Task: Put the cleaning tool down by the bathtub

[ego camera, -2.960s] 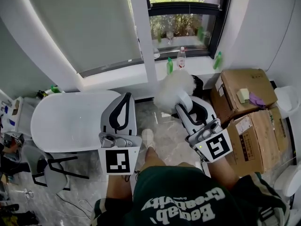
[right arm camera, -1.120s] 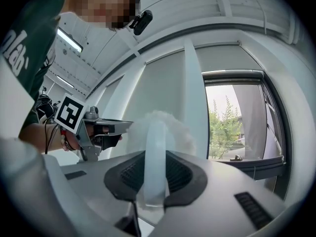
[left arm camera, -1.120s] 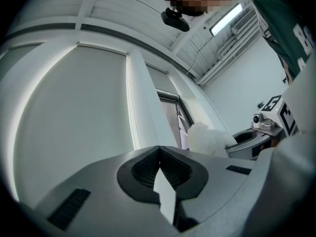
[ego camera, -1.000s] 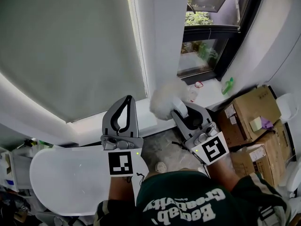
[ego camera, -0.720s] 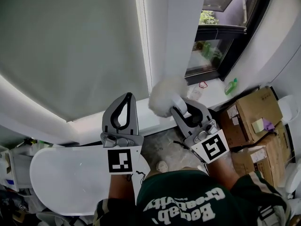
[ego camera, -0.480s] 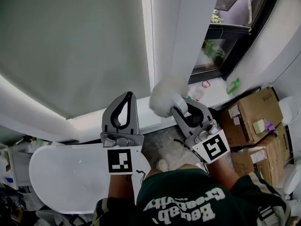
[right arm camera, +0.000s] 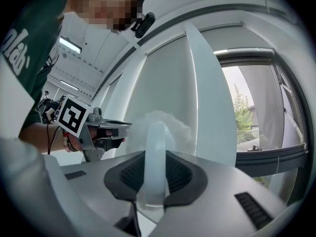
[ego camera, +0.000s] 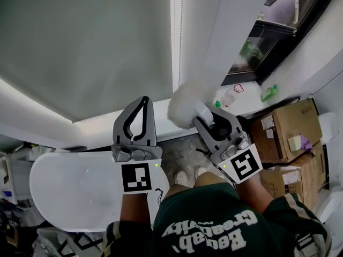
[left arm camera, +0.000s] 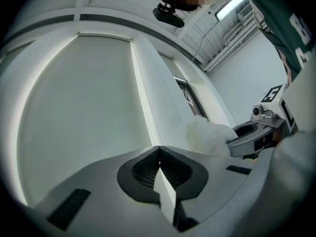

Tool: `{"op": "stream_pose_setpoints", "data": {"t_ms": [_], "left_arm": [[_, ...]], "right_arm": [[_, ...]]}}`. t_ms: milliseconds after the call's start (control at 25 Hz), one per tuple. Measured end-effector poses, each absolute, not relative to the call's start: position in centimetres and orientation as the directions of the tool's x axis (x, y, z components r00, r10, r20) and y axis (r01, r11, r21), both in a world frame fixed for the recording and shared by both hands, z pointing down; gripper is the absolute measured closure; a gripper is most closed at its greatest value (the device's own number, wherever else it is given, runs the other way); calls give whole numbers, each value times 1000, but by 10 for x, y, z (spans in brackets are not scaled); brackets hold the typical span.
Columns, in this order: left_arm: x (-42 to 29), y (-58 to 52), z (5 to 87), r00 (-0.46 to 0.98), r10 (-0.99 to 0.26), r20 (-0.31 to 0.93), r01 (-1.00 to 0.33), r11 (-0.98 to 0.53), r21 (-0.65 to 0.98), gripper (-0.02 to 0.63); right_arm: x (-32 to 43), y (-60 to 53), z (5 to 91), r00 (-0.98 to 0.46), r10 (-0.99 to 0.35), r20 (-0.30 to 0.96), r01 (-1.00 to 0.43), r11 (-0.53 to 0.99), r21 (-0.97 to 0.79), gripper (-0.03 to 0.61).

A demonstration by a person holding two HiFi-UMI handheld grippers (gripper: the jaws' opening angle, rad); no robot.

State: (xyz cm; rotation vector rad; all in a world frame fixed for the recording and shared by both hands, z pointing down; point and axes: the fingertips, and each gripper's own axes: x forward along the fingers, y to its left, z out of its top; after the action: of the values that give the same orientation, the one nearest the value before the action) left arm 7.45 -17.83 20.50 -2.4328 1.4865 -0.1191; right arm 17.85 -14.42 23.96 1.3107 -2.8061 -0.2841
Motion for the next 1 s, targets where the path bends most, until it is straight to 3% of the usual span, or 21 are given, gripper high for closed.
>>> {"op": "stream_pose_setpoints", "data": {"t_ms": [1000], "left_arm": [[68,-179,196,186,-979,-82,-945,-155,-289,611]], "right_arm": [[171,-183,230,-838,-534,-108,-545,823,158,486]]}}
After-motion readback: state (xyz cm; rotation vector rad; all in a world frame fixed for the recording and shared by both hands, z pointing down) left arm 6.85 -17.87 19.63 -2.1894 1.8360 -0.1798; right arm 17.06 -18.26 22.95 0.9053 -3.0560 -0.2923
